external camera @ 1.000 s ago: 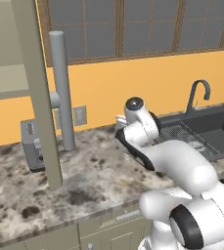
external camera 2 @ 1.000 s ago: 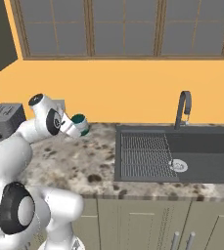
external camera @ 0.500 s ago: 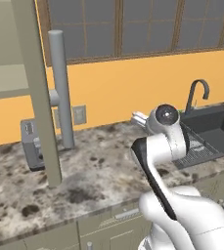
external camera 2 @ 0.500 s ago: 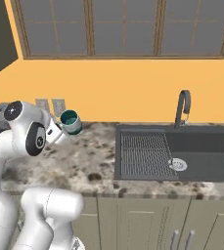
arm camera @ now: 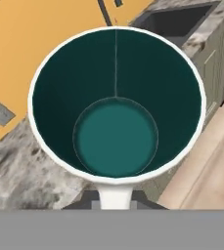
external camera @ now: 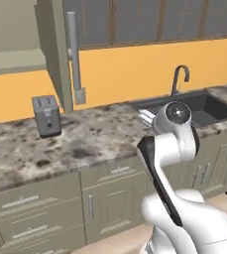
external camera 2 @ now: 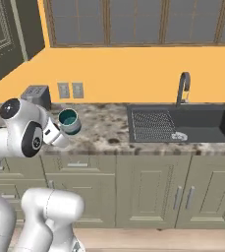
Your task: Move the mug from next to the sink to the open cabinet. Then, move the bowl with the carrot to the fridge to clear the area for faucet cleaning.
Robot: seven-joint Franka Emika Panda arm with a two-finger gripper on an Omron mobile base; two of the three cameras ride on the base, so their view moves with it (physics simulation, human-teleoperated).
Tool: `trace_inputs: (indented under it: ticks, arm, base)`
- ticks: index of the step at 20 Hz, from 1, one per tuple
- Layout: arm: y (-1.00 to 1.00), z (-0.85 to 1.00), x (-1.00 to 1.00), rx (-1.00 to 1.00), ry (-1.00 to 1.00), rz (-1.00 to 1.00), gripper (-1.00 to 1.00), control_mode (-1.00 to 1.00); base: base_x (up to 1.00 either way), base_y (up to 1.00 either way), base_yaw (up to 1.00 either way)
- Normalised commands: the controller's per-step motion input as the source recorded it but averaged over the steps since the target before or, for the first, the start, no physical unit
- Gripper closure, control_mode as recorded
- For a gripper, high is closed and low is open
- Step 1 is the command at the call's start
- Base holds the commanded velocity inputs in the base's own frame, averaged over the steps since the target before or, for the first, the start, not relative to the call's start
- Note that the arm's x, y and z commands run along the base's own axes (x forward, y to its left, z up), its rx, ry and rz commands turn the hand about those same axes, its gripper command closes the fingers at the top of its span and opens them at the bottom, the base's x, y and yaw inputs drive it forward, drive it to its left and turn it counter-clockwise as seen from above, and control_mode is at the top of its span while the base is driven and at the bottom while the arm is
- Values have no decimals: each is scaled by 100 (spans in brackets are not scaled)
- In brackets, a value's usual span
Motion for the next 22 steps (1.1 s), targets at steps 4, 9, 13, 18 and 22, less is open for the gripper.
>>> trace_inputs:
  ticks: [4, 9, 13, 18, 22]
  arm:
    - [0, 0, 0, 0, 0, 0, 100, 100]
    - [0, 0, 0, 0, 0, 0, 100, 100]
    - [0, 0, 0, 0, 0, 0, 100, 100]
    - [0, 0, 0, 0, 0, 0, 100, 100]
    - [0, 0, 0, 0, 0, 0, 100, 100]
  base:
    - [-100, 86, 26]
    - [-80, 100, 35]
    - [-2, 100, 17]
    - [89, 82, -14]
    - [100, 46, -9]
